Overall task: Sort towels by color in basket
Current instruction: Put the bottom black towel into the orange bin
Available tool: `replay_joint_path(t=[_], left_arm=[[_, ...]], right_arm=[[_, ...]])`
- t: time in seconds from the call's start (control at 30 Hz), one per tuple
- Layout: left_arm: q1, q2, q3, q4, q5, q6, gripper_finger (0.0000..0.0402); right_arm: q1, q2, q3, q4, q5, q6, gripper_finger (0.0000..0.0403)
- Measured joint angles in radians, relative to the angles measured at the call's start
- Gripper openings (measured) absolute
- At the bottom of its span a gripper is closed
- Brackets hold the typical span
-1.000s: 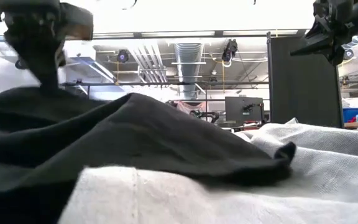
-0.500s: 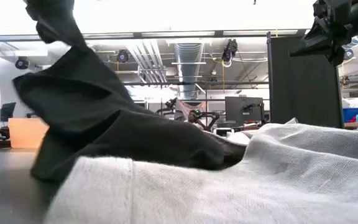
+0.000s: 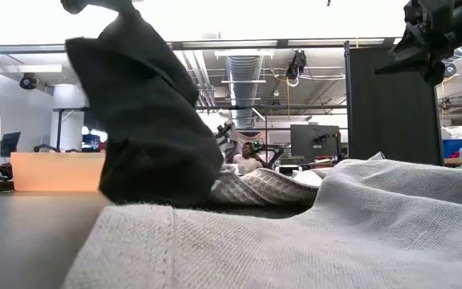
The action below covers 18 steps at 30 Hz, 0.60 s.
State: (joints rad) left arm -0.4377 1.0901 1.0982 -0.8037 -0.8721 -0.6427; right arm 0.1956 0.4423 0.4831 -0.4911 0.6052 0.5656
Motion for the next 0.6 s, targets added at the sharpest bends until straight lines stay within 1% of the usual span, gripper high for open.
replay_joint_path(t=[0.1,0.23,0.4,0.6], left_arm=[[0.000,0.000,0.045,-0.001,-0.088,0.052,0.0000],[0.000,0.001,0.123,-0.001,-0.168,0.139,0.0000],[0.000,0.002,0.220,-0.002,-0.218,0.253,0.0000],[0.000,0.002,0.293,-0.006,-0.291,0.347,0.0000]], right_arm=[[0.000,0.000,-0.002,0.000,0.000,0.000,0.0013],[0.000,0.000,-0.005,0.000,0.000,0.000,0.0013],[0.000,0.000,-0.008,0.000,0.000,0.000,0.0013],[0.000,0.000,-0.009,0.000,0.000,0.000,0.0013]])
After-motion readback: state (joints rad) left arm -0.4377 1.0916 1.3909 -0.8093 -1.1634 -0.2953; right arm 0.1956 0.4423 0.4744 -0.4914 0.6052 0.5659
